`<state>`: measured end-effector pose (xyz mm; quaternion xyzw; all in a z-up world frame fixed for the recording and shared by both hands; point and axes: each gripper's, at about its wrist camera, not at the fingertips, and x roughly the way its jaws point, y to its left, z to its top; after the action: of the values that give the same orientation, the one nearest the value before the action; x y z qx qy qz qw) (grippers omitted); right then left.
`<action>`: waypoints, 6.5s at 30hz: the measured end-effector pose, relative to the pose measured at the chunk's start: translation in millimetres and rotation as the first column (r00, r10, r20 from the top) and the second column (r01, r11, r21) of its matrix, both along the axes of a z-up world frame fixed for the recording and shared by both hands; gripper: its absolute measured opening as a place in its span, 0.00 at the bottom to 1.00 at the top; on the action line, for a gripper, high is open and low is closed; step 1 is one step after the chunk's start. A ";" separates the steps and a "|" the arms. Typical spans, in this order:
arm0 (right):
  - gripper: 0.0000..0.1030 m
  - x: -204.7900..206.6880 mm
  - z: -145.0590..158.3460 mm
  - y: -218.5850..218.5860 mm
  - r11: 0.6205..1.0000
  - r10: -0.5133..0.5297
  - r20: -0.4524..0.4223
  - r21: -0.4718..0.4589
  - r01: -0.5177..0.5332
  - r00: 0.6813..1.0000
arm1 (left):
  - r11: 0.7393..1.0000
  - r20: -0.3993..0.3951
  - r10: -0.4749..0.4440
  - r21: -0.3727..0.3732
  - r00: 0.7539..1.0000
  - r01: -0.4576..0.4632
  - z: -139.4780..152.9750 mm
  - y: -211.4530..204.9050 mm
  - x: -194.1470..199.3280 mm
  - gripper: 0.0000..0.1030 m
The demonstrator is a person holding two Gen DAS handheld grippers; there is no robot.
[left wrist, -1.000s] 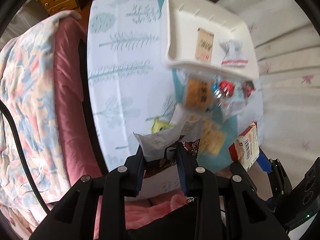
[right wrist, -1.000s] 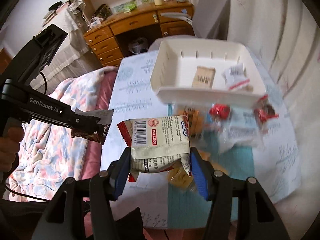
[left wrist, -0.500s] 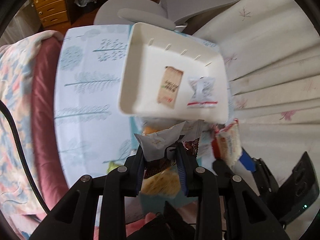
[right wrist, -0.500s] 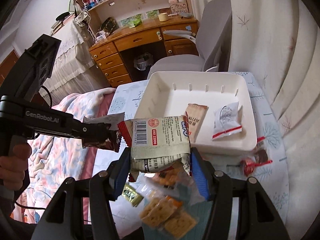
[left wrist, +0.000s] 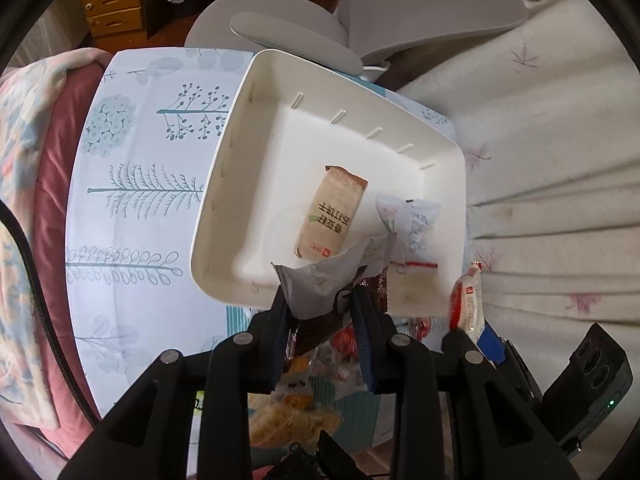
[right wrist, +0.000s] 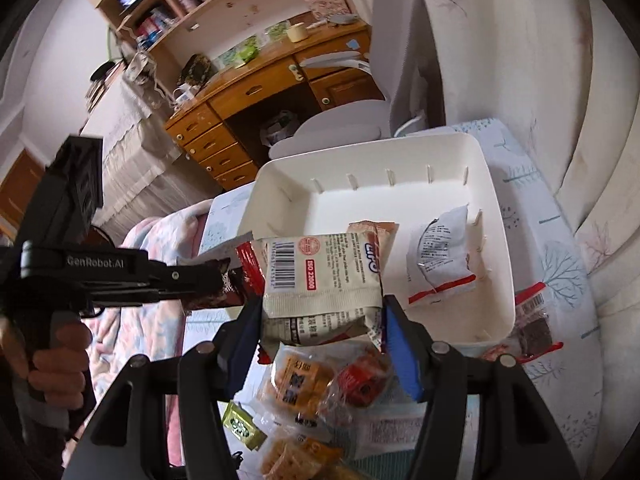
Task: Organize snacks
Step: 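Carry both packets into the white tray and open both tools, then lift both tools out of the tray back toward the snacks, then grasp the green pear-cake packet with the left tool while the right tool grasps the clear cake bag, then carry the green packet and the clear cake bag over the white tray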
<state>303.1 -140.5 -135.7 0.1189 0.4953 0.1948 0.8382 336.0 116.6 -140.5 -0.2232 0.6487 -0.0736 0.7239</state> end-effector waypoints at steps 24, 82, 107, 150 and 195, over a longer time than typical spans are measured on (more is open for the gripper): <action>0.89 5.1 -14.0 -2.3 0.988 -0.084 -0.131 0.119 0.100 0.988 | 0.996 0.041 -0.069 0.065 0.997 0.067 10.0 9.8 -10.1 0.66; 0.90 -246.4 -121.1 -8.3 0.763 -0.558 -0.486 0.019 0.646 0.673 | 0.793 0.044 -0.573 0.284 0.819 0.539 -79.2 17.8 -186.3 0.66; 0.74 -191.8 -155.0 12.3 0.904 -0.413 -0.464 -0.104 0.415 0.783 | 0.774 -0.058 -0.555 0.331 0.830 0.540 -160.8 5.9 -160.4 0.66; 0.57 -215.3 -143.7 28.9 0.888 -0.408 -0.591 -0.081 0.452 0.695 | 0.834 -0.064 -0.459 0.313 0.886 0.455 -143.2 42.5 -196.8 0.48; 0.57 -41.2 -18.1 15.5 0.940 -0.312 -0.314 0.037 0.340 0.897 | 0.841 0.243 -0.510 0.342 0.825 0.419 43.3 4.9 -7.1 0.50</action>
<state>261.9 -125.0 -153.8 0.2667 0.5818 0.0535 0.7665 328.8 121.5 -97.2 0.0604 0.5590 -0.1943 0.8038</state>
